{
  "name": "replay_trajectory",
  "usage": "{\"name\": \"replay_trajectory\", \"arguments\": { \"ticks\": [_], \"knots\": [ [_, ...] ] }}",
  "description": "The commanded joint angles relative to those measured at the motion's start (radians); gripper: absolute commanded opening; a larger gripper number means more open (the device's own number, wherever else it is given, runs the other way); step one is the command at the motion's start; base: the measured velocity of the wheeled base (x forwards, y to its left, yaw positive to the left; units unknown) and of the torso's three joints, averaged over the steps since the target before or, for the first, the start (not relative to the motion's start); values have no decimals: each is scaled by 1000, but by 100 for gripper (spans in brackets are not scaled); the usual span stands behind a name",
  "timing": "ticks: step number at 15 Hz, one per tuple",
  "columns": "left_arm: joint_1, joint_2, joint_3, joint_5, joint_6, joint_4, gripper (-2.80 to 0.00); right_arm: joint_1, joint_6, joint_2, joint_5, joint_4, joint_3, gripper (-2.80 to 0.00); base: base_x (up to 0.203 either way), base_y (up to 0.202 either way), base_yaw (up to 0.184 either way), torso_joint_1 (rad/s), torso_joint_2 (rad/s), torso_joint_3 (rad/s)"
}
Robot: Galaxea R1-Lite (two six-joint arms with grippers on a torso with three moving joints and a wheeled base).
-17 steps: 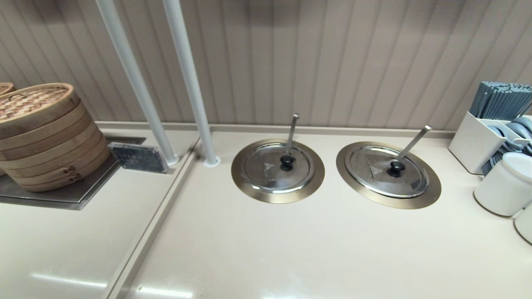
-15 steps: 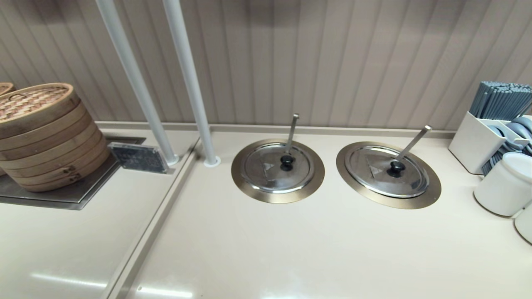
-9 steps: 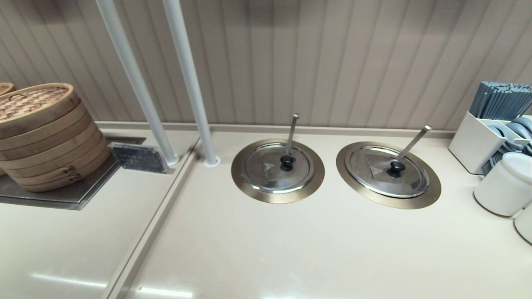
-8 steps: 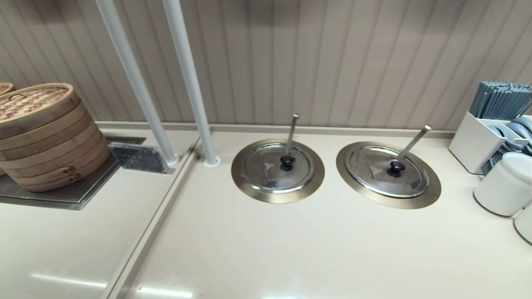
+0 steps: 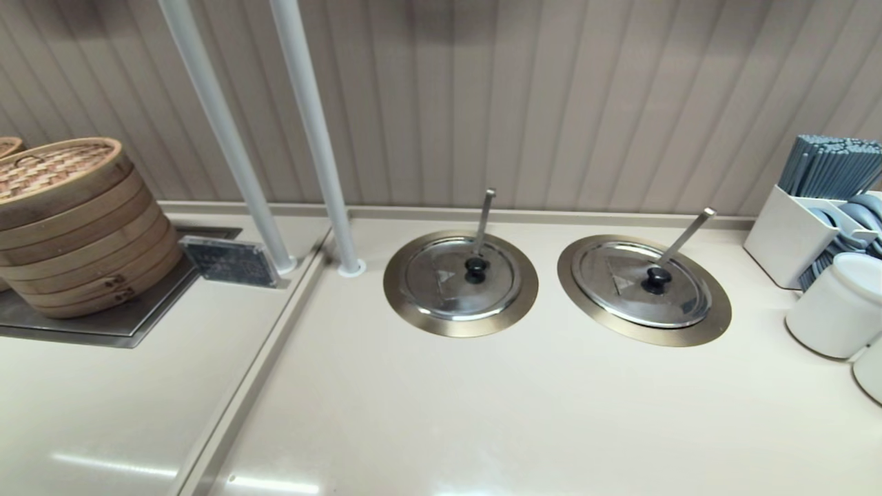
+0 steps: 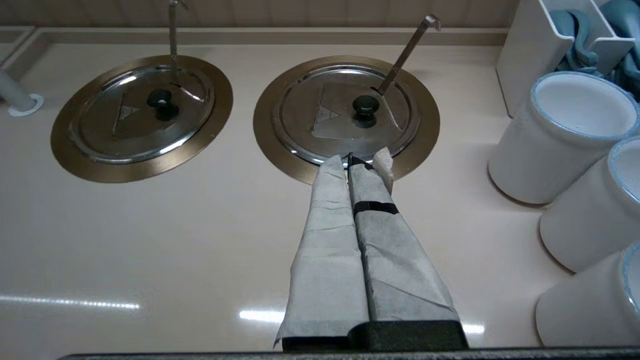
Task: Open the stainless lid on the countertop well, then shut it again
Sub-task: Open the lid
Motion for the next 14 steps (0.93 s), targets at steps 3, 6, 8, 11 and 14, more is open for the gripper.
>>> {"name": "replay_trajectory", "arguments": {
  "ticks": [3, 6, 8, 11, 14],
  "knots": [
    [0, 0, 0, 0, 0, 0, -280, -2, -6, 644, -74, -123, -304, -280, 0, 0, 0, 0, 0, 0],
    [0, 0, 0, 0, 0, 0, -280, -14, -14, 926, -138, -243, -429, -280, 0, 0, 0, 0, 0, 0],
    [0, 0, 0, 0, 0, 0, -280, -19, -25, 1083, -185, -320, -542, -280, 0, 0, 0, 0, 0, 0],
    [0, 0, 0, 0, 0, 0, -280, -20, -20, 1147, -226, -422, -587, -280, 0, 0, 0, 0, 0, 0],
    [0, 0, 0, 0, 0, 0, -280, -15, -9, 1220, -225, -675, -520, -280, 0, 0, 0, 0, 0, 0]
  ]
}}
